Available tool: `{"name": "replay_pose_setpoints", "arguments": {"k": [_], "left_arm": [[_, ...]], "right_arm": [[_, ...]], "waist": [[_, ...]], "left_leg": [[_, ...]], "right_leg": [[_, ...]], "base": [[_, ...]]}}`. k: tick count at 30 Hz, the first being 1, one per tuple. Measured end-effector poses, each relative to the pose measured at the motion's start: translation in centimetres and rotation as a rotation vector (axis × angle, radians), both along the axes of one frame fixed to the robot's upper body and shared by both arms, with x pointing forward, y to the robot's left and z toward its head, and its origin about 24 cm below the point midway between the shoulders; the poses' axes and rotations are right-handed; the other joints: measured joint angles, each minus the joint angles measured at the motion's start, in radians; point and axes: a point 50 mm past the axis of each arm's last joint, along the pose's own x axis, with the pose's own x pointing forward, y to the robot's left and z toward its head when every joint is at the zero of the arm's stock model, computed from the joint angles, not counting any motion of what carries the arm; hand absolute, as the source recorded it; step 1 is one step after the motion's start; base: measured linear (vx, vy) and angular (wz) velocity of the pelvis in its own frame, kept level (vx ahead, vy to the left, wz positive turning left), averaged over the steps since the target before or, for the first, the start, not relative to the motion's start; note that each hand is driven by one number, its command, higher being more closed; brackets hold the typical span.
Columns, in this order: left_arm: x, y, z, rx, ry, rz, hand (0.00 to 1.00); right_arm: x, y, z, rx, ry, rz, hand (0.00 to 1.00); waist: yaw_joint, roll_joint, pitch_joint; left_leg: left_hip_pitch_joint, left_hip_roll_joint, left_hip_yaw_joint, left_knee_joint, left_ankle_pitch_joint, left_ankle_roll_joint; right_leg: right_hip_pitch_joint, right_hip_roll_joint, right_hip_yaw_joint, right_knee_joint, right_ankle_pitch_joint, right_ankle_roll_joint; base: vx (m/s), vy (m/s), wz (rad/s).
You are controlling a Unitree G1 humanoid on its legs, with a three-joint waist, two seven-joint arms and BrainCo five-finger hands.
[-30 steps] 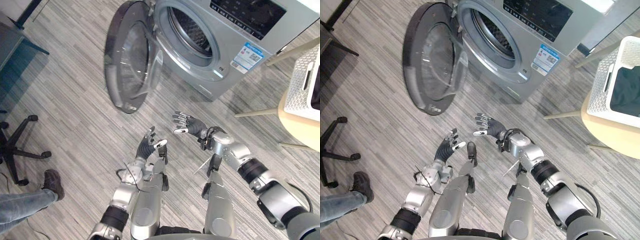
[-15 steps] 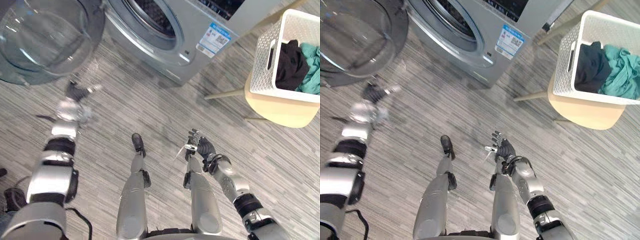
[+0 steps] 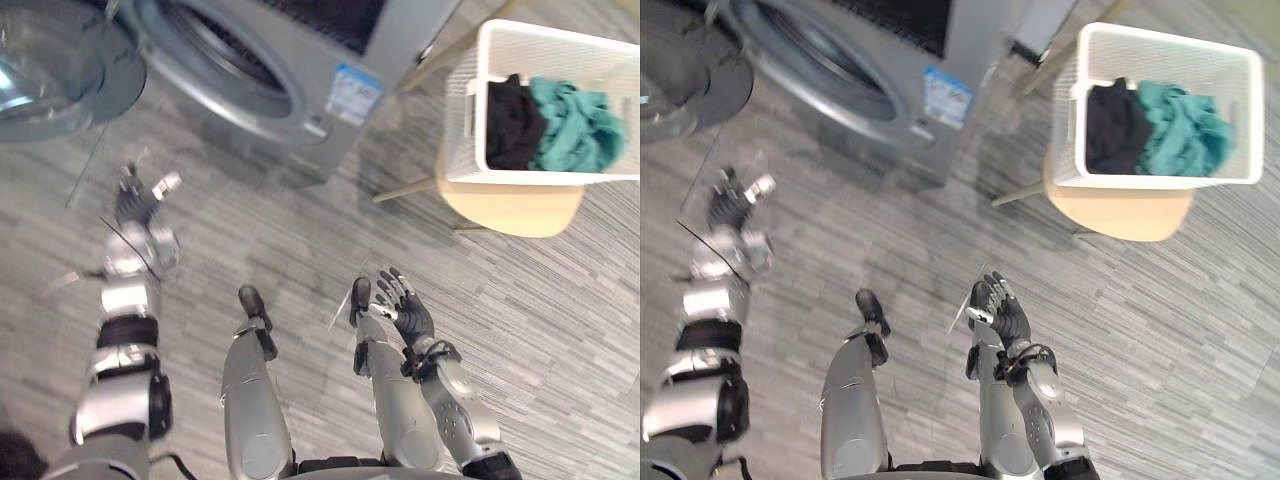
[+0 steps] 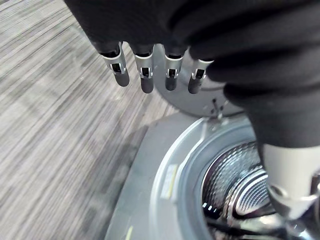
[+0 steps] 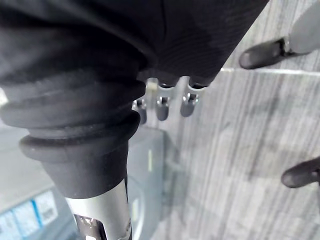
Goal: Pick up the laundry basket with both hands and put the clothes into the washing machine.
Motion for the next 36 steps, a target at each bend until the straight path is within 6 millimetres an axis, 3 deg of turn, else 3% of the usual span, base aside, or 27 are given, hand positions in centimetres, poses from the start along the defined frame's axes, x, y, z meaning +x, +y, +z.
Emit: {"name": "replay_pose_setpoints", "arguments": {"k": [1, 2, 3, 4, 6, 7, 9, 11, 13, 14, 16, 18, 21, 23, 24, 25, 26, 28, 29, 30, 31, 33, 36], "left_arm": [[-0.8, -0.2, -1.7, -0.014, 0.047, -0.004, 0.00], [-2.5, -1.0, -4.9, -0.052, 0.144, -0.016, 0.00], [-4.1, -2.0, -7.7, -0.097, 0.227, -0.028, 0.00], [-4.8, -2.3, -8.9, -0.117, 0.266, -0.034, 0.00], [-6.8, -3.0, -11.8, -0.159, 0.372, -0.023, 0.00], [-8.3, -3.2, -13.4, -0.187, 0.430, -0.005, 0.00], [-10.9, -4.0, -16.0, -0.244, 0.533, 0.026, 0.00], [-14.7, -6.1, -19.3, -0.310, 0.680, 0.028, 0.00], [-16.6, -7.7, -20.7, -0.339, 0.755, 0.005, 0.00], [-17.2, -8.8, -21.2, -0.362, 0.773, -0.007, 0.00], [-17.6, -9.7, -21.5, -0.386, 0.778, -0.014, 0.00], [-18.2, -10.0, -21.8, -0.399, 0.791, -0.004, 0.00], [-18.9, -9.6, -22.0, -0.417, 0.796, 0.041, 0.00], [-19.4, -9.3, -22.0, -0.421, 0.801, 0.056, 0.00], [-19.7, -9.4, -22.2, -0.429, 0.803, 0.063, 0.00], [-19.7, -10.2, -22.3, -0.450, 0.795, 0.055, 0.00], [-19.5, -10.4, -22.2, -0.451, 0.788, 0.049, 0.00], [-19.4, -10.5, -22.2, -0.464, 0.775, 0.053, 0.00], [-19.6, -10.5, -22.2, -0.461, 0.776, 0.053, 0.00], [-19.8, -10.5, -22.3, -0.458, 0.780, 0.053, 0.00], [-20.4, -10.5, -22.4, -0.455, 0.796, 0.052, 0.00], [-21.3, -10.8, -22.8, -0.457, 0.827, 0.050, 0.00], [-21.4, -11.6, -23.1, -0.477, 0.845, 0.042, 0.00]], "right_arm": [[-0.1, 0.0, -0.2, -0.002, 0.008, 0.001, 0.00], [-0.3, 0.1, -0.4, -0.009, 0.019, 0.007, 0.00], [-0.5, 0.2, -0.7, -0.026, 0.033, 0.015, 0.00], [-0.6, 0.2, -1.0, -0.035, 0.043, 0.022, 0.00], [-0.7, 0.1, -1.9, -0.063, 0.085, 0.044, 0.00], [-1.0, -0.1, -2.7, -0.092, 0.116, 0.051, 0.00], [-1.3, -0.9, -3.4, -0.131, 0.152, 0.029, 0.00], [-1.6, -2.8, -3.7, -0.157, 0.170, -0.039, 0.00], [-1.4, -4.1, -3.4, -0.190, 0.156, -0.084, 0.00], [-1.2, -4.9, -2.6, -0.212, 0.123, -0.110, 0.00], [-0.9, -5.7, -1.0, -0.262, 0.056, -0.123, 0.00], [-0.2, -5.8, 0.9, -0.274, -0.033, -0.126, 0.00], [1.1, -5.7, 3.2, -0.282, -0.150, -0.142, 0.00], [1.7, -5.9, 5.0, -0.299, -0.232, -0.153, 0.00], [2.0, -6.3, 6.0, -0.326, -0.284, -0.158, 0.00], [2.4, -6.8, 6.7, -0.355, -0.310, -0.158, 0.00], [2.5, -7.1, 6.9, -0.370, -0.319, -0.164, 0.00], [3.1, -7.5, 7.9, -0.409, -0.352, -0.170, 0.00], [3.6, -7.3, 8.5, -0.441, -0.381, -0.171, 0.00], [4.0, -7.0, 8.9, -0.450, -0.397, -0.166, 0.00], [4.7, -6.3, 9.5, -0.472, -0.432, -0.145, 0.00], [5.9, -4.7, 10.3, -0.505, -0.482, -0.079, 0.00], [7.1, -3.9, 11.3, -0.577, -0.526, -0.040, 0.00]], "waist": [[-0.003, 0.001, 0.000], [-0.005, 0.001, 0.000], [-0.003, -0.002, -0.002], [-0.003, -0.002, -0.002], [-0.012, -0.001, -0.001], [-0.018, 0.001, -0.003], [-0.033, 0.004, -0.033], [-0.053, 0.015, -0.124], [-0.057, 0.023, -0.172], [-0.058, 0.031, -0.187], [-0.058, 0.040, -0.213], [-0.063, 0.059, -0.240], [-0.055, 0.060, -0.259], [-0.053, 0.058, -0.261], [-0.045, 0.059, -0.263], [-0.045, 0.063, -0.264], [-0.044, 0.065, -0.265], [-0.034, 0.070, -0.267], [-0.025, 0.072, -0.267], [-0.024, 0.075, -0.269], [-0.014, 0.083, -0.273], [-0.001, 0.092, -0.282], [0.004, 0.118, -0.292]], "left_leg": [[0.022, 0.021, 0.023, 0.026, -0.020, -0.004], [0.076, 0.047, 0.075, 0.050, -0.047, -0.006], [0.140, 0.056, 0.140, 0.045, -0.065, -0.001], [0.167, 0.057, 0.164, 0.040, -0.067, -0.002], [0.244, 0.067, 0.220, 0.034, -0.068, -0.007], [0.291, 0.076, 0.224, 0.034, -0.076, -0.029], [0.343, 0.081, 0.221, 0.008, -0.067, -0.053], [0.398, 0.076, 0.244, -0.047, -0.049, -0.082], [0.461, 0.068, 0.293, -0.090, -0.034, -0.102], [0.508, 0.060, 0.325, -0.124, -0.022, -0.106], [0.572, 0.038, 0.371, -0.188, 0.008, -0.106], [0.613, 0.052, 0.386, -0.212, 0.032, -0.113], [0.636, 0.117, 0.378, -0.129, 0.080, -0.039], [0.619, 0.173, 0.332, -0.012, 0.141, 0.092], [0.582, 0.185, 0.245, 0.074, 0.133, 0.129], [0.534, 0.157, 0.154, 0.152, 0.080, 0.106], [0.512, 0.137, 0.124, 0.175, 0.056, 0.099], [0.464, 0.050, 0.102, 0.192, -0.024, 0.097], [0.443, -0.023, 0.097, 0.165, -0.066, 0.078], [0.436, -0.064, 0.090, 0.139, -0.081, 0.065], [0.436, -0.138, 0.069, 0.064, -0.110, 0.068], [0.485, -0.210, -0.013, -0.089, -0.120, 0.073], [0.519, -0.249, -0.036, -0.220, -0.112, 0.057]], "right_leg": [[0.006, 0.011, 0.018, 0.008, -0.002, -0.001], [0.012, 0.011, 0.019, 0.028, -0.033, -0.004], [0.015, -0.018, -0.038, 0.046, -0.050, -0.023], [0.018, -0.036, -0.071, 0.059, -0.049, -0.027], [0.022, -0.105, -0.223, 0.146, -0.077, -0.075], [0.050, -0.123, -0.300, 0.184, -0.097, -0.093], [0.071, -0.110, -0.300, 0.232, -0.128, -0.099], [0.080, -0.081, -0.271, 0.226, -0.132, -0.093], [0.096, -0.064, -0.252, 0.218, -0.138, -0.083], [0.114, -0.060, -0.248, 0.209, -0.158, -0.058], [0.132, -0.077, -0.280, 0.208, -0.166, -0.041], [0.148, -0.044, -0.272, 0.210, -0.171, -0.052], [0.187, 0.013, -0.249, 0.202, -0.185, -0.104], [0.238, 0.037, -0.226, 0.182, -0.195, -0.128], [0.268, 0.043, -0.215, 0.169, -0.207, -0.144], [0.293, 0.044, -0.207, 0.161, -0.218, -0.149], [0.305, 0.043, -0.206, 0.156, -0.221, -0.150], [0.341, 0.043, -0.197, 0.132, -0.231, -0.165], [0.352, 0.041, -0.189, 0.124, -0.231, -0.166], [0.355, 0.041, -0.186, 0.121, -0.229, -0.167], [0.357, 0.042, -0.176, 0.120, -0.222, -0.157], [0.358, 0.043, -0.163, 0.102, -0.208, -0.141], [0.380, 0.045, -0.166, 0.016, -0.150, -0.118]], "base": [[-0.04, -0.015, -1.42], [-0.04, 0.028, -1.42], [-0.03, 0.044, -1.35], [-0.02, 0.056, -1.10], [0.03, 0.015, -0.58], [0.08, -0.059, -0.31], [0.09, -0.099, -0.18], [0.14, -0.102, -0.37], [0.14, -0.038, -0.54], [0.12, -0.019, -0.46], [0.09, -0.001, -0.41], [0.10, -0.068, -0.39], [0.12, -0.192, -0.40], [0.11, -0.190, -0.34], [0.09, -0.156, -0.30], [0.09, -0.178, -0.20], [0.07, -0.119, -0.09], [0.08, -0.049, -0.08], [0.08, -0.003, -0.12], [0.09, 0.035, -0.20], [0.11, 0.077, -0.27], [0.11, 0.076, -0.14], [0.09, 0.127, 0.09]]}}
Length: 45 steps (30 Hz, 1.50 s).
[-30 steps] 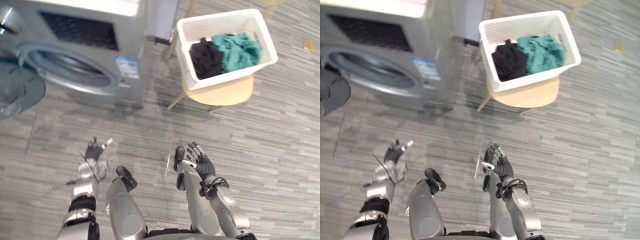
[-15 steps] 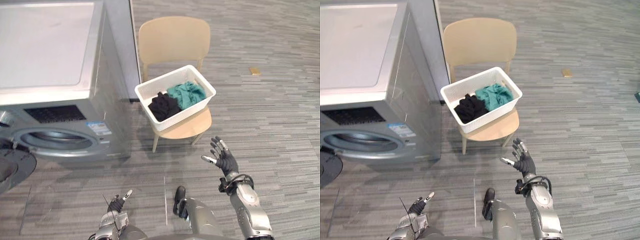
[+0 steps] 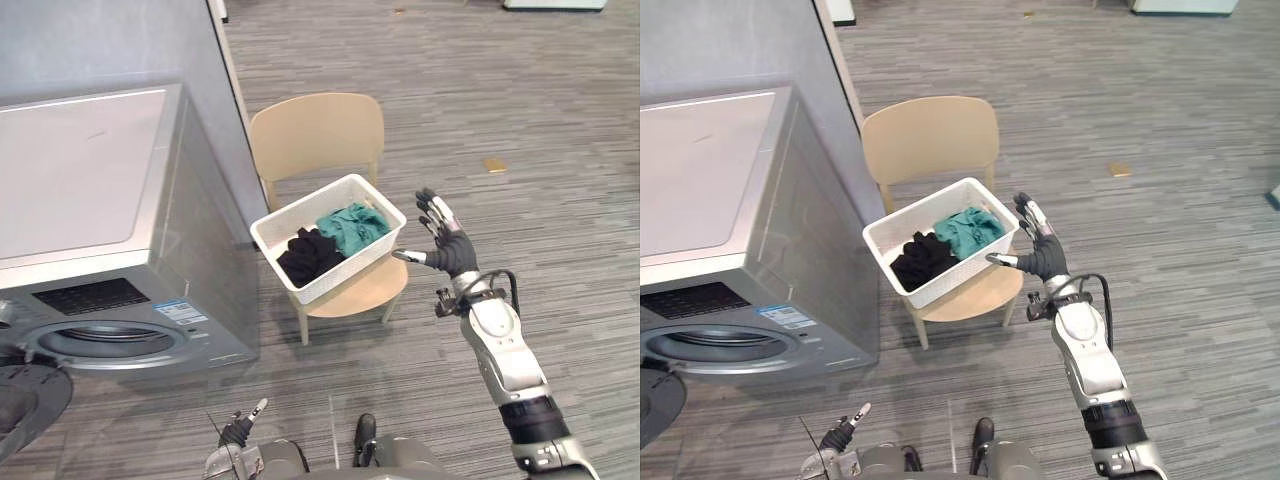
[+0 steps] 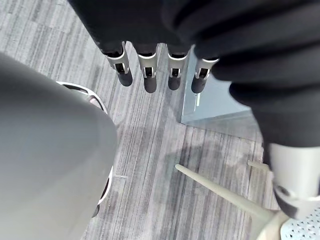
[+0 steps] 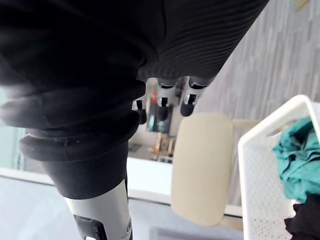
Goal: Pick up the laundry basket with both hands and put the clothes into the washing machine.
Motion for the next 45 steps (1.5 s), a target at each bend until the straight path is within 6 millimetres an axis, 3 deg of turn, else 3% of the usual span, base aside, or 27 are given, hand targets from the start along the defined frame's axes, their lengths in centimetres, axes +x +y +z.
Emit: {"name": "replay_pose_setpoints", "arguments": {"k": [3, 5, 7, 10, 12, 14, 19, 21, 24, 28, 30, 33, 38, 41, 45], "left_arm": [[0.0, -0.1, -0.1, 0.005, 0.010, -0.032, 0.00], [0.0, 0.2, -0.1, 0.025, 0.027, -0.090, 0.00], [0.2, 0.4, -0.1, 0.038, 0.034, -0.113, 0.00], [0.3, 0.7, -0.1, 0.051, 0.039, -0.127, 0.00], [0.5, 0.9, 0.0, 0.055, 0.029, -0.114, 0.00], [0.6, 1.0, 0.0, 0.057, 0.022, -0.111, 0.00], [1.1, 1.4, 0.4, 0.038, -0.032, -0.046, 0.00], [1.5, 1.6, 0.6, 0.043, -0.052, -0.038, 0.00], [2.5, 1.8, 1.0, 0.048, -0.079, -0.026, 0.00], [3.2, 2.3, 1.4, 0.066, -0.105, -0.025, 0.00], [3.4, 2.3, 1.6, 0.066, -0.118, -0.028, 0.00], [4.2, 2.2, 2.0, 0.069, -0.159, -0.026, 0.00], [6.5, 1.2, 3.4, 0.039, -0.281, 0.019, 0.00], [8.1, 0.1, 4.5, -0.005, -0.367, 0.032, 0.00], [9.3, -1.5, 5.3, -0.054, -0.425, 0.021, 0.00]], "right_arm": [[0.0, 0.0, -0.4, -0.057, 0.007, -0.008, 0.00], [0.0, 0.3, -0.6, -0.119, 0.008, 0.005, 0.00], [0.1, 0.4, -0.6, -0.168, 0.007, 0.018, 0.00], [0.9, 0.3, -0.7, -0.266, 0.019, 0.038, 0.00], [2.8, 0.5, 0.6, -0.368, -0.008, 0.047, 0.00], [3.7, 0.6, 1.1, -0.415, -0.015, 0.047, 0.00], [5.5, -1.3, 2.2, -0.580, 0.010, 0.025, 0.00], [6.2, -2.5, 2.9, -0.617, 0.018, -0.017, 0.00], [7.0, -5.1, 4.6, -0.735, 0.017, -0.125, 0.00], [8.7, -6.8, 9.1, -0.807, -0.043, -0.248, 0.00], [9.3, -7.8, 10.9, -0.825, -0.056, -0.322, 0.00], [10.1, -8.5, 13.4, -0.852, -0.073, -0.417, 0.00], [10.3, -10.7, 15.1, -0.904, -0.045, -0.549, 0.00], [10.4, -11.0, 16.7, -0.923, -0.060, -0.605, 0.00], [10.6, -10.4, 16.9, -0.938, -0.069, -0.593, 0.00]], "waist": [[0.015, 0.000, 0.000], [0.005, -0.005, -0.003], [-0.012, -0.009, -0.004], [-0.006, -0.017, -0.005], [0.013, -0.027, -0.004], [0.020, -0.026, -0.004], [0.023, -0.033, 0.022], [0.023, -0.037, 0.039], [0.020, -0.014, 0.097], [0.036, -0.004, 0.167], [0.054, 0.000, 0.180], [0.057, 0.007, 0.228], [0.076, 0.034, 0.257], [0.075, 0.037, 0.259], [0.075, 0.037, 0.259]], "left_leg": [[0.042, -0.022, -0.020, -0.018, 0.001, 0.002], [0.044, -0.048, -0.059, -0.036, 0.012, 0.019], [0.030, -0.063, -0.092, -0.053, 0.023, 0.036], [-0.003, -0.088, -0.149, -0.052, 0.038, 0.052], [-0.032, -0.113, -0.177, -0.049, 0.051, 0.048], [-0.052, -0.112, -0.192, -0.046, 0.060, 0.045], [-0.151, -0.111, -0.311, -0.057, 0.107, 0.029], [-0.188, -0.103, -0.296, -0.076, 0.109, 0.031], [-0.216, -0.035, -0.156, -0.081, 0.150, 0.035], [-0.277, -0.059, -0.160, -0.106, 0.222, 0.033], [-0.302, -0.070, -0.150, -0.118, 0.230, 0.041], [-0.312, -0.078, -0.129, -0.119, 0.231, 0.043], [-0.341, -0.076, -0.107, -0.123, 0.232, 0.042], [-0.359, -0.076, -0.083, -0.153, 0.251, 0.032], [-0.361, -0.068, -0.056, -0.160, 0.260, 0.020]], "right_leg": [[0.026, -0.020, -0.002, 0.030, -0.001, 0.017], [-0.024, -0.050, 0.039, 0.155, -0.024, 0.034], [-0.048, -0.061, 0.084, 0.184, -0.024, 0.034], [-0.062, -0.074, 0.150, 0.186, -0.034, 0.037], [-0.034, -0.096, 0.139, 0.118, -0.053, 0.074], [-0.032, -0.092, 0.132, 0.090, -0.043, 0.083], [-0.030, -0.091, 0.000, 0.031, -0.016, 0.071], [-0.050, -0.103, -0.058, 0.026, -0.011, 0.063], [-0.059, -0.122, -0.146, 0.030, -0.010, 0.062], [-0.132, -0.151, -0.165, 0.059, -0.005, 0.069], [-0.166, -0.161, -0.159, 0.059, 0.002, 0.075], [-0.186, -0.170, -0.143, 0.057, 0.011, 0.082], [-0.224, -0.172, -0.132, 0.052, 0.022, 0.083], [-0.260, -0.172, -0.132, 0.050, 0.029, 0.081], [-0.267, -0.172, -0.137, 0.051, 0.030, 0.081]], "base": [[0.02, 0.157, 0.13], [-0.05, 0.158, 0.45], [-0.03, 0.109, 0.60], [-0.07, 0.035, 0.63], [-0.06, -0.038, 0.38], [-0.09, -0.066, 0.27], [-0.10, -0.076, 0.68], [-0.11, -0.062, 0.90], [-0.04, 0.001, 0.86], [-0.01, 0.077, 0.21], [0.01, 0.084, -0.03], [0.04, 0.066, -0.13], [0.01, 0.017, -0.12], [0.02, -0.006, -0.08], [0.03, -0.023, -0.03]]}}
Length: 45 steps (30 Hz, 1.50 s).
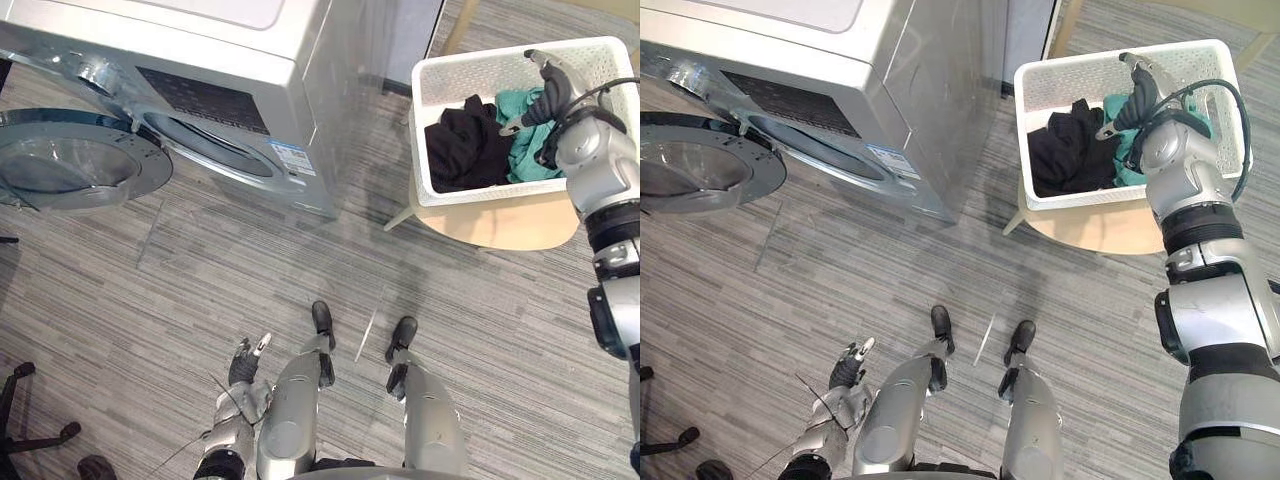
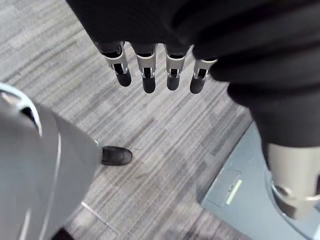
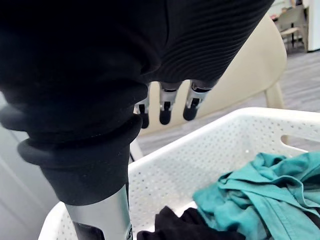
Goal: Pick up the laundry basket with both hands and put the clothes into the washing machine.
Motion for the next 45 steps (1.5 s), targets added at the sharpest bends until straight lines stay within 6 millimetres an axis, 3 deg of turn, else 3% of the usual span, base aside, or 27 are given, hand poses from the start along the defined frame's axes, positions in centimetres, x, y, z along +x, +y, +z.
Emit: {"name": "replay_pose_setpoints", "arguments": {"k": [7, 16, 23, 36, 45], "left_arm": [[2.1, -1.9, 1.0, -0.023, -0.041, -0.065, 0.00], [3.5, -3.0, 1.5, -0.018, -0.051, -0.123, 0.00], [4.1, -3.4, 1.9, -0.015, -0.067, -0.150, 0.00], [5.4, -3.7, 2.8, -0.080, -0.110, -0.115, 0.00], [7.9, -5.6, 8.0, -0.241, -0.378, -0.108, 0.00]], "right_arm": [[0.8, 2.2, -0.9, 0.008, 0.025, 0.050, 0.00], [1.4, 4.2, -2.4, 0.011, 0.073, 0.095, 0.00], [1.6, 3.2, -4.0, 0.008, 0.158, 0.046, 0.00], [1.6, 1.9, -6.2, -0.047, 0.263, -0.021, 0.00], [2.1, 2.2, -4.3, -0.294, 0.296, -0.080, 0.00]], "waist": [[-0.001, 0.000, 0.000], [-0.001, -0.001, 0.000], [-0.001, -0.001, 0.000], [-0.005, -0.002, -0.001], [-0.001, -0.003, -0.002]], "left_leg": [[0.003, 0.008, 0.035, -0.030, 0.018, -0.026], [-0.019, 0.004, 0.031, -0.083, 0.059, -0.013], [-0.030, -0.004, 0.015, -0.137, 0.095, -0.013], [-0.065, -0.004, 0.013, -0.136, 0.097, -0.010], [-0.128, 0.001, 0.032, -0.172, 0.134, -0.035]], "right_leg": [[-0.008, 0.004, -0.010, 0.000, 0.000, 0.000], [-0.042, 0.004, -0.047, 0.010, -0.001, -0.001], [-0.069, 0.003, -0.069, 0.022, -0.007, -0.010], [-0.099, 0.001, -0.078, 0.020, -0.006, -0.011], [-0.165, 0.016, -0.083, -0.017, 0.019, -0.028]], "base": [[0.00, -0.002, 0.00], [0.00, -0.010, 0.07], [0.00, -0.019, 0.09], [0.00, -0.003, 0.01], [0.00, -0.005, -0.03]]}}
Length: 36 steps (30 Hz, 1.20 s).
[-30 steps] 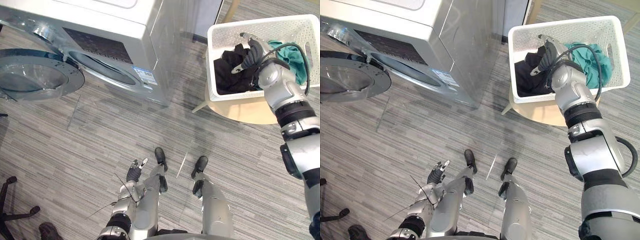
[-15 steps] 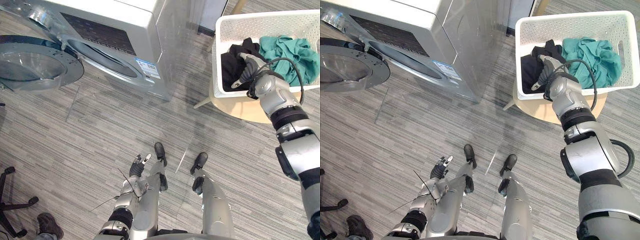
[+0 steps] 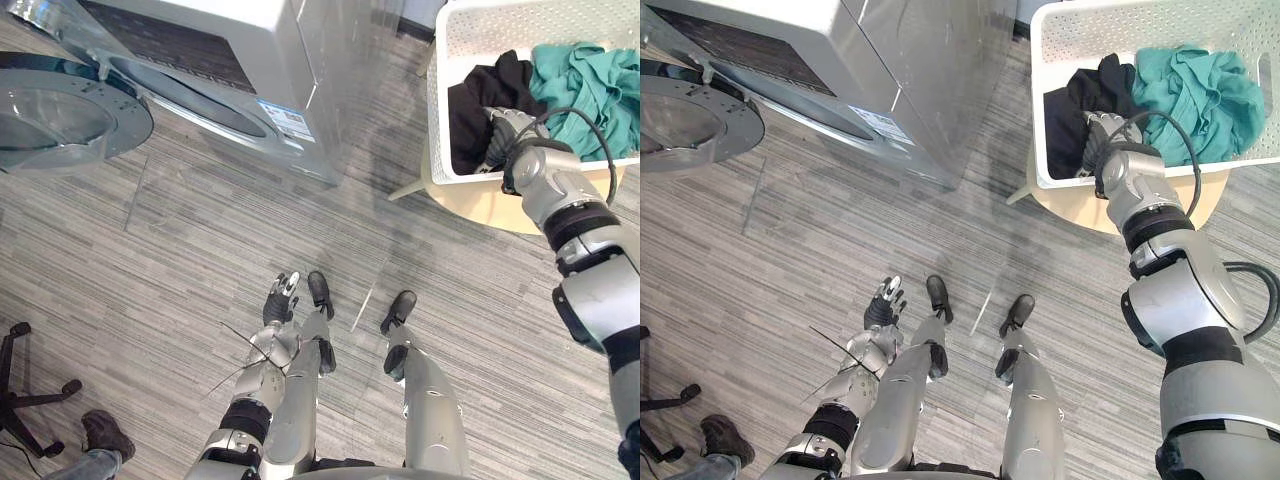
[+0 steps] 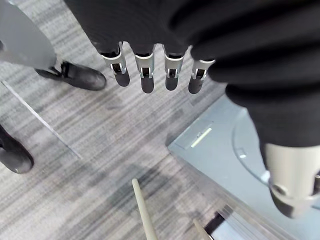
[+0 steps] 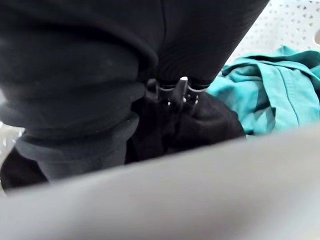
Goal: Pick up the laundry basket with both hands and put the clothes into the washing machine.
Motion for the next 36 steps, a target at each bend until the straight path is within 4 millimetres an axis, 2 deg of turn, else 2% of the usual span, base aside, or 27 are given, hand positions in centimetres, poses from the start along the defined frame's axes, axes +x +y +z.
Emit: {"name": "replay_pose_setpoints", "arguments": {"k": [3, 4, 7, 15, 17, 20, 26, 31, 34, 36], "left_arm": [[0.2, -0.6, 0.9, -0.008, -0.048, -0.028, 0.00], [0.2, -0.7, 1.1, -0.015, -0.058, -0.032, 0.00], [0.3, -1.2, 1.5, -0.046, -0.073, -0.030, 0.00], [-0.6, -1.5, 0.6, -0.072, -0.036, -0.019, 0.00], [-0.6, -1.6, 0.5, -0.076, -0.032, -0.015, 0.00], [-0.6, -1.4, 0.5, -0.073, -0.033, -0.009, 0.00], [-0.9, -1.5, 0.4, 0.048, -0.042, -0.073, 0.00], [-2.0, -1.2, -0.1, 0.186, -0.046, -0.152, 0.00], [-2.9, -0.6, -0.2, 0.283, -0.061, -0.201, 0.00], [-3.3, -0.2, -0.3, 0.340, -0.069, -0.236, 0.00]], "right_arm": [[0.1, 0.4, 0.5, -0.083, 0.000, 0.007, 0.00], [0.1, 0.4, 0.4, -0.105, -0.005, 0.004, 1.00], [0.1, 0.1, 0.3, -0.128, -0.014, -0.013, 1.00], [-0.1, -0.9, -0.1, -0.073, -0.069, -0.055, 1.00], [-0.4, -1.6, -1.7, 0.000, -0.058, -0.075, 1.00], [-0.8, -2.0, -2.9, 0.146, -0.090, -0.083, 1.00], [-2.2, -2.8, -2.3, 0.469, -0.316, -0.074, 1.00], [-3.5, -3.9, -0.4, 0.621, -0.529, -0.091, 1.00], [-4.5, -5.3, -0.8, 0.689, -0.604, -0.143, 1.00], [-5.3, -6.4, -1.9, 0.702, -0.623, -0.186, 1.00]], "waist": [[-0.003, 0.000, 0.000], [-0.002, 0.001, -0.001], [0.000, 0.001, -0.001], [0.004, 0.002, -0.002], [0.005, 0.002, -0.002], [0.004, 0.002, -0.002], [-0.004, 0.000, -0.002], [-0.007, -0.008, -0.007], [-0.024, -0.032, -0.030], [-0.027, -0.049, -0.064]], "left_leg": [[-0.010, 0.004, 0.003, 0.000, 0.001, 0.000], [-0.011, 0.005, 0.002, 0.000, 0.001, 0.000], [-0.024, 0.007, 0.002, -0.001, 0.006, 0.007], [-0.022, 0.015, 0.000, 0.006, 0.011, 0.014], [0.002, 0.019, -0.001, 0.015, 0.011, 0.014], [0.056, 0.024, -0.001, 0.024, 0.011, 0.014], [0.153, 0.022, -0.024, 0.040, 0.002, 0.026], [0.231, 0.018, -0.032, 0.015, 0.002, 0.026], [0.251, 0.009, -0.049, -0.002, 0.005, 0.026], [0.257, 0.006, -0.051, -0.012, 0.005, 0.026]], "right_leg": [[-0.013, 0.004, 0.002, 0.000, 0.001, -0.002], [-0.014, 0.005, 0.002, 0.000, 0.001, -0.002], [-0.025, 0.008, -0.001, 0.000, 0.002, -0.003], [-0.019, 0.013, -0.007, 0.006, 0.003, -0.006], [0.015, 0.014, -0.020, 0.008, 0.003, -0.006], [0.070, 0.013, -0.030, 0.022, 0.000, -0.008], [0.166, -0.006, -0.057, 0.088, -0.069, -0.020], [0.220, -0.013, -0.058, 0.121, -0.105, -0.012], [0.237, -0.013, -0.058, 0.116, -0.109, -0.004], [0.244, -0.010, -0.054, 0.102, -0.103, 0.002]], "base": [[0.00, -0.011, -0.05], [0.00, 0.000, 0.00], [0.00, 0.000, 0.00], [0.01, -0.001, 0.01], [0.04, -0.008, 0.11], [0.03, -0.012, 0.09], [-0.02, -0.025, 0.18], [-0.07, -0.023, 0.09], [-0.01, 0.005, 0.07], [0.06, 0.011, 0.01]]}}
